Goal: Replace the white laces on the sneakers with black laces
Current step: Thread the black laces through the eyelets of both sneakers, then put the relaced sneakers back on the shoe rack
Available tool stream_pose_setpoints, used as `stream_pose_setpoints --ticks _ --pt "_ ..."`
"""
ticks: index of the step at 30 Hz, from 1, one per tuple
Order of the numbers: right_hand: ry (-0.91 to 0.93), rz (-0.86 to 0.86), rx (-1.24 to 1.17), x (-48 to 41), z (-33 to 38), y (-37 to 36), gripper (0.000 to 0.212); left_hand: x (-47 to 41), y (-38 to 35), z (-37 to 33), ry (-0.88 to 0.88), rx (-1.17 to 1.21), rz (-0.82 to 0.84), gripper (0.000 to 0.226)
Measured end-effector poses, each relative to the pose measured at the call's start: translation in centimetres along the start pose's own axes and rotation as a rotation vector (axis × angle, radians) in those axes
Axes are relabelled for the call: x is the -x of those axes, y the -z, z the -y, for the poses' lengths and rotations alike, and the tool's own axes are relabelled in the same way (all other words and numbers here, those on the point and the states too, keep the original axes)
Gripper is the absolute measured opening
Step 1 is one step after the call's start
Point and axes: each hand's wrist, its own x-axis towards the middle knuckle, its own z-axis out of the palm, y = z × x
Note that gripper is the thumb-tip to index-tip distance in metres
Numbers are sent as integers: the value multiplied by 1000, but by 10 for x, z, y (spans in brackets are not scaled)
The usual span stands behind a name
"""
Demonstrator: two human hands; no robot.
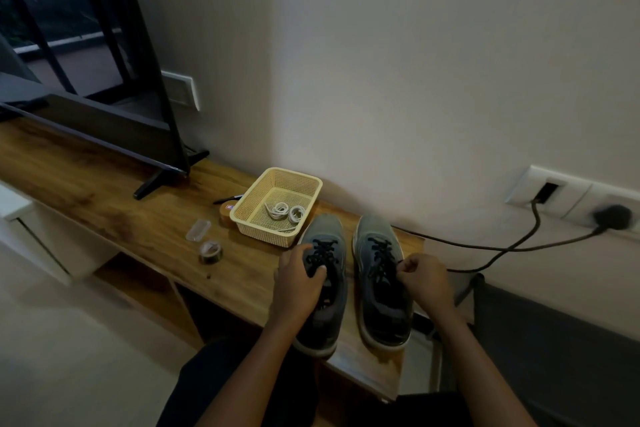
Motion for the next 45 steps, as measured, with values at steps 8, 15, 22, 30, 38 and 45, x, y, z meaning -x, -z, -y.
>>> stream_pose_setpoints --ticks 8,15,22,30,38,45 --pt "147 232 17 8 -11 7 19 -3 -7 6 171 -110 43 62" --pt "175 120 -45 16 -16 14 23 -2 2 16 256 -111 146 83" --pt "179 331 274 44 -26 9 43 41 23 16 15 -76 317 91" --pt "97 -22 169 91 -26 -36 31 81 11 9 -72 -366 133 19" --pt "126 -284 92 134 -35 -25 16 125 -11 -11 -174 -191 -35 25" --pt "325 -628 55 128 -27 40 41 138 -35 -80 -409 -16 -167 46"
